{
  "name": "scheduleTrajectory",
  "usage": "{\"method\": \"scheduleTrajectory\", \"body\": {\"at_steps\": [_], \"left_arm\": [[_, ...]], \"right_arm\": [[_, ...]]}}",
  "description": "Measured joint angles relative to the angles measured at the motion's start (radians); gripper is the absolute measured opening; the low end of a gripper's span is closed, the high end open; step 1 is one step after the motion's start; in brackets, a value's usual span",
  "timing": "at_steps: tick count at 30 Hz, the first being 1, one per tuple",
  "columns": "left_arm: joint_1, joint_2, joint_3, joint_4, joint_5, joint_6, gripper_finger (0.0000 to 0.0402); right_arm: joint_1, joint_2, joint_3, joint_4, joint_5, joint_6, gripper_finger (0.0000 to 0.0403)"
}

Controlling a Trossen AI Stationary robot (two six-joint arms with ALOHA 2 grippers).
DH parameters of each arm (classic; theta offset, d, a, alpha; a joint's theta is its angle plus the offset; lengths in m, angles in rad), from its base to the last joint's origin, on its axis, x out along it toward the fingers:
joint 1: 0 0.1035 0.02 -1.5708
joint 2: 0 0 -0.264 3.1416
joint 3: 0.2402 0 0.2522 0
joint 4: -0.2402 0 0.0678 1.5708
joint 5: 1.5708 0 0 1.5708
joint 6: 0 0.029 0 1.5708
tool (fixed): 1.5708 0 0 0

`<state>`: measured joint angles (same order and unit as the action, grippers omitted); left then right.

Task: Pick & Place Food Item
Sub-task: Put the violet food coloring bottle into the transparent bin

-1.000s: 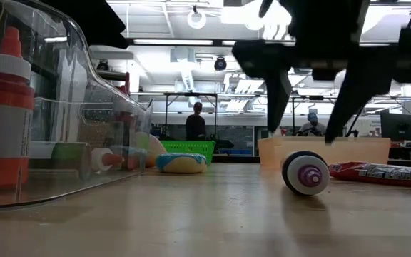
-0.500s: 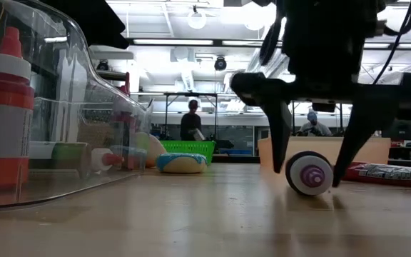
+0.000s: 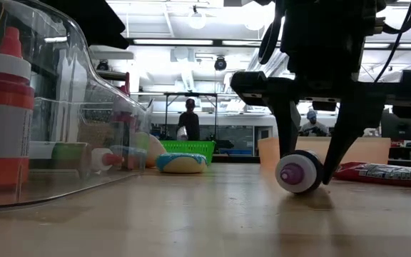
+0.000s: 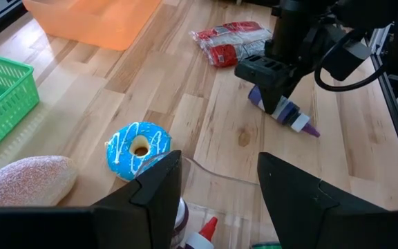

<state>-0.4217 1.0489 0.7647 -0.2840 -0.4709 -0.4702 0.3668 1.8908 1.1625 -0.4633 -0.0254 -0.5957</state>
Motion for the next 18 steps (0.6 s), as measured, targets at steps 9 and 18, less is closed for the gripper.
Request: {"method": "scheduleTrajectory", "body": {"at_steps": [9,18], "left_arm": [[0.000,0.000,0.000,0.000,0.000,0.000,0.0185],[0.000,0.000,0.000,0.001,-0.001,0.000,0.0185]], "right_arm": [[0.000,-0.006,0.000,0.005,0.000,0.022,0.0144],[-0.003,-0.026,0.002,0.148,0.014,0.194,0.0143]]}}
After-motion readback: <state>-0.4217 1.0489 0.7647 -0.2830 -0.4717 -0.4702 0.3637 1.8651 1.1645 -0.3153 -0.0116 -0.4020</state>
